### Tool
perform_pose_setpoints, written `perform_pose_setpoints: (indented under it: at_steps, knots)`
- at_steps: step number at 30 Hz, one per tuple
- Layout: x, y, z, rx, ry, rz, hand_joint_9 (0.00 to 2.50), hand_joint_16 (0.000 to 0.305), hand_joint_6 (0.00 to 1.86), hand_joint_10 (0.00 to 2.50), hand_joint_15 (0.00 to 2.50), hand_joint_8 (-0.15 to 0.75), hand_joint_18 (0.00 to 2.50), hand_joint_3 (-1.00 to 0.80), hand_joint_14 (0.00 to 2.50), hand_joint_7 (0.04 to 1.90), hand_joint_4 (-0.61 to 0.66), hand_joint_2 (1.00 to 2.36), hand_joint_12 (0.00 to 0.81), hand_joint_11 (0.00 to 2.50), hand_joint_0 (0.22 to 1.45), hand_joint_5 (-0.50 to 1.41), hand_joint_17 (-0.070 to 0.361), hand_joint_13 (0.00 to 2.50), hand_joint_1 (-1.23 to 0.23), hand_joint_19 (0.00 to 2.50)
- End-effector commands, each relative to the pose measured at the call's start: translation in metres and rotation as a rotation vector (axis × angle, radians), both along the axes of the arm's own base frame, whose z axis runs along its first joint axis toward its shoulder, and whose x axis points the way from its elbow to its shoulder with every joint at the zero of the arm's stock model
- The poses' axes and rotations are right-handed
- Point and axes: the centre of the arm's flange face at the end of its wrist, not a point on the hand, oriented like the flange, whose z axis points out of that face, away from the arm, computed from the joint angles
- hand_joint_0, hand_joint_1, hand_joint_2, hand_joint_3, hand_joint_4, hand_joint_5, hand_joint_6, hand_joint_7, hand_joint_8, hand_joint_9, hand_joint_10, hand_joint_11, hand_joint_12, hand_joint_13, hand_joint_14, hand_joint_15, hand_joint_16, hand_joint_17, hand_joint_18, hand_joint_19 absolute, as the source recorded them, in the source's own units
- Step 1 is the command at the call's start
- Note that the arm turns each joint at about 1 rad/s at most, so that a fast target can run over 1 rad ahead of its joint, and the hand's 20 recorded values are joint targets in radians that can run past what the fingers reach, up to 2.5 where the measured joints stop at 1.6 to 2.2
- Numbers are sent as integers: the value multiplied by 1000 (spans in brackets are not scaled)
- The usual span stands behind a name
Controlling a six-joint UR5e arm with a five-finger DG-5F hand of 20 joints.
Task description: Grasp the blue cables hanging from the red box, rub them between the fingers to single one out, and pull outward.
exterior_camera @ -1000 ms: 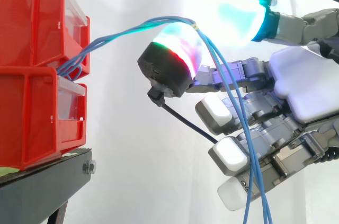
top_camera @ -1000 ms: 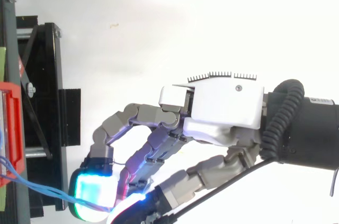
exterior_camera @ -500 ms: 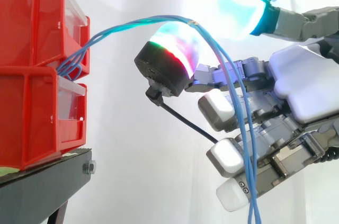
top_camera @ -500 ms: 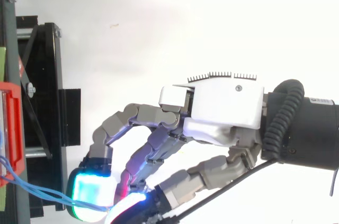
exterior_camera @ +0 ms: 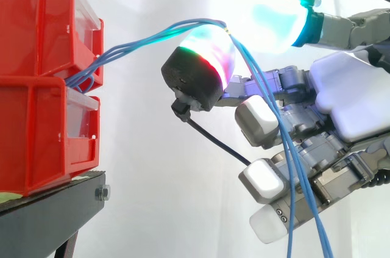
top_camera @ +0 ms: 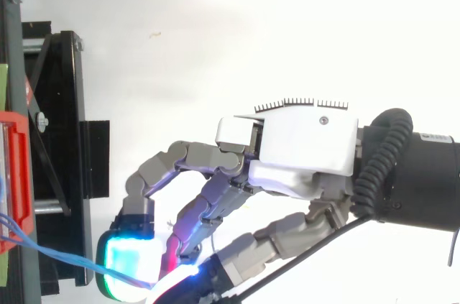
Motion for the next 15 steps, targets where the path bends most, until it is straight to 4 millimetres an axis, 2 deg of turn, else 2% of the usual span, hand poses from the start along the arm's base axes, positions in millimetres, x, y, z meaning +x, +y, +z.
perform_pose_setpoints:
  at_steps: [1, 4, 7, 9, 12, 15]
  knots:
    - [0, 0, 0, 0, 0, 0, 915, 59, 955, 12, 435, 212, 489, -480, 16, 1035, -334, 1002, 383, 585, 826, -172, 132, 758, -913, 332]
    - [0, 0, 0, 0, 0, 0, 867, 55, 957, 14, 429, 190, 501, -500, 15, 1025, -356, 1000, 373, 558, 843, -179, 124, 734, -909, 319]
    - [0, 0, -1, 0, 1, 0, 853, 54, 956, 12, 414, 185, 541, -500, 17, 949, -324, 1000, 370, 556, 807, -182, 123, 736, -925, 280]
    - [0, 0, 0, 0, 1, 0, 857, 55, 946, 12, 423, 188, 541, -500, 15, 846, -267, 1000, 369, 555, 728, -177, 123, 736, -955, 280]
    - [0, 0, 0, 0, 0, 0, 886, 56, 928, 12, 435, 203, 519, -500, 15, 846, -225, 1000, 373, 565, 611, -163, 126, 738, -956, 301]
    - [0, 1, 0, -1, 0, 1, 930, 61, 924, 11, 437, 228, 500, -500, 15, 839, -199, 1000, 401, 566, 517, -153, 137, 762, -895, 314]
